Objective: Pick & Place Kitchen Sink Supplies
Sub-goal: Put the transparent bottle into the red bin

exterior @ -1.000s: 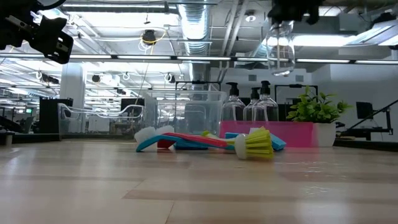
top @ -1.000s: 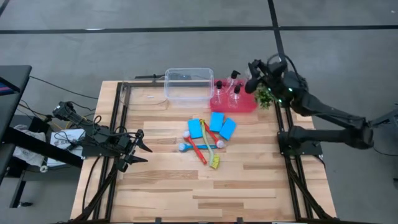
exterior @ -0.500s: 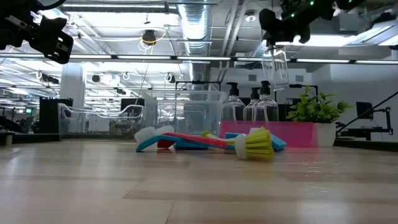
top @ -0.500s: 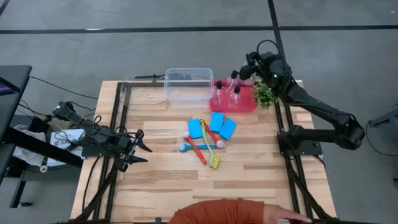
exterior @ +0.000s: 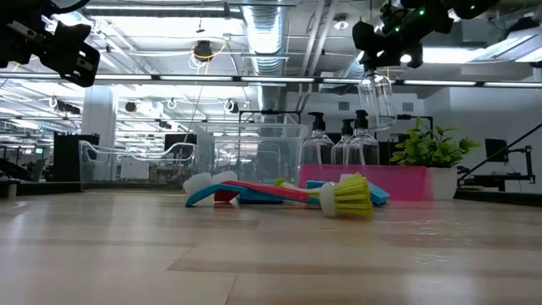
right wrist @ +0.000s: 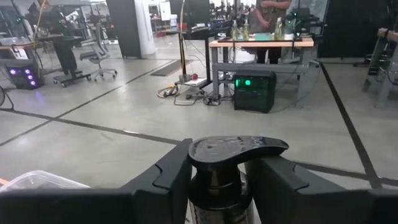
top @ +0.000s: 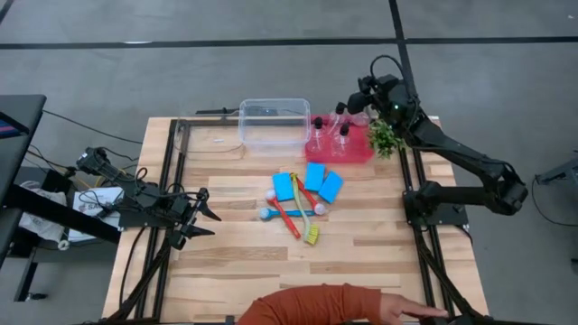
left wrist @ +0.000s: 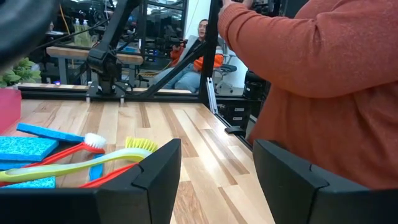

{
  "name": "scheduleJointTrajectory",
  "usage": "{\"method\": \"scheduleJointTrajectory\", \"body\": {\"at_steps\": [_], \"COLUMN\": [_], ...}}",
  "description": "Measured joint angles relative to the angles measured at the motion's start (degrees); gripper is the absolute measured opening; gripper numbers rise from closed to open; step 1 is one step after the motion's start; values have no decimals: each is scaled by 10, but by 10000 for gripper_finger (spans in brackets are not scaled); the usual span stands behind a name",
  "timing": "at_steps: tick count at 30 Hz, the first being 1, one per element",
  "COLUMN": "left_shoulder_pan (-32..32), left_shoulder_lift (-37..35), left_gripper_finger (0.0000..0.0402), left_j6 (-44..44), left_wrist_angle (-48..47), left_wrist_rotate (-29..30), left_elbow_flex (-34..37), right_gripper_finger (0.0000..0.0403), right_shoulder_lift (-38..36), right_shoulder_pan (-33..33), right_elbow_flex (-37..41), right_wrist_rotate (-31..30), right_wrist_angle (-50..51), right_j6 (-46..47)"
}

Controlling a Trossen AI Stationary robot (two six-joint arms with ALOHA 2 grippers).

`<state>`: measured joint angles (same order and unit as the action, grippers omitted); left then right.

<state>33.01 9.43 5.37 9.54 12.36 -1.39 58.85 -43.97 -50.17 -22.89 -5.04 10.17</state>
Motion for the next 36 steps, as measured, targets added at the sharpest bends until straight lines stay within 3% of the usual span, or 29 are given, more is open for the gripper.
{"method": "scheduleJointTrajectory", "body": {"at_steps": [9, 14, 23, 36], "left_shoulder_pan": [0, 0, 0, 0], "left_shoulder_lift": [0, 0, 0, 0], "left_gripper_finger": [202, 202, 202, 202], "left_j6": [0, 0, 0, 0], "left_wrist_angle": [0, 0, 0, 0], "left_wrist_rotate": [0, 0, 0, 0], "left_elbow_flex": [0, 0, 0, 0], "right_gripper_finger": [118, 134, 129, 136], "right_shoulder_lift": [-33, -32, 3, 5], "right_shoulder_pan": [0, 1, 8, 8], "right_elbow_flex": [112, 140, 153, 153], "right_wrist_rotate": [-1, 2, 4, -5], "right_wrist_angle": [-124, -151, -184, -153], "right_j6": [25, 39, 39, 39]}}
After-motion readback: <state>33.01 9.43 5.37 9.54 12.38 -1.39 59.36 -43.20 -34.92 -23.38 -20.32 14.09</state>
